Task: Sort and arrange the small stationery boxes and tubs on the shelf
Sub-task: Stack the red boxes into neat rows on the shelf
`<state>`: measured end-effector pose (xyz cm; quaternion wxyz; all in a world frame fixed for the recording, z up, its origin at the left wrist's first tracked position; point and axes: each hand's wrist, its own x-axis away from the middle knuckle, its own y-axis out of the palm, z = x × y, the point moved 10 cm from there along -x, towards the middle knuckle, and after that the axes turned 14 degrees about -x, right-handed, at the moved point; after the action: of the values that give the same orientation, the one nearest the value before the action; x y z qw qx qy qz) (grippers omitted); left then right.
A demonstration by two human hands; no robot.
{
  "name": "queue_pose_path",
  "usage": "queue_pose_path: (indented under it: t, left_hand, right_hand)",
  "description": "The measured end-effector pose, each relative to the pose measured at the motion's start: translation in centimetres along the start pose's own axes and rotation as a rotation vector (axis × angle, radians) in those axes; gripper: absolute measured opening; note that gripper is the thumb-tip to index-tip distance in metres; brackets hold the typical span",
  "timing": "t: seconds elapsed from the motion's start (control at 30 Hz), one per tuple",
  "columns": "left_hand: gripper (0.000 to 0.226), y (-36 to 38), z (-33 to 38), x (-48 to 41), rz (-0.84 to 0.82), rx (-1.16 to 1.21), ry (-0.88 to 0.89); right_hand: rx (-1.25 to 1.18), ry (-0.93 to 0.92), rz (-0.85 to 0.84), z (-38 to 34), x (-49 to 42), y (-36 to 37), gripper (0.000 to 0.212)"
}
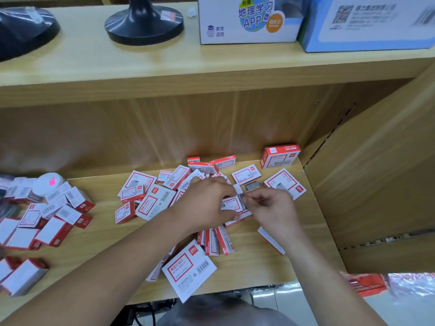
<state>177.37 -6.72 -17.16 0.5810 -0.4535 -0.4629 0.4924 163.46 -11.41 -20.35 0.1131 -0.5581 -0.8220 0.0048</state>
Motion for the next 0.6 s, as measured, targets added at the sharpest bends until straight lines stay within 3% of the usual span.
queue_pose_path:
  t: [0.23,0.37,0.5,0.6]
  left_hand:
    - [0.022,-1.3,-0.8,-3.5,0.035,0.049,-0.026]
    - [0.009,-0.6,1.2,-8.1,-0.09,-0.051,-0.007]
    - [0.027,-0.2,1.9,-10.6,-0.119,-0.157,-0.055]
    - [0.019,0.4,2.4,-10.8,-0.15,-0.124,-0.007]
  right_hand:
    - [-0.033,0.004,-0.025,-0.3,0.0,-1.5,0.025]
    - [0.005,-0.03,0.026,-1.3,-0.7,-3.9,0.022]
    - [-0.02,-0.034,0.069,-1.9,-0.8,-5.4,0.02]
    - [-0.045,-0.002,0.1,-1.4,-0.7,-6.3,0.02]
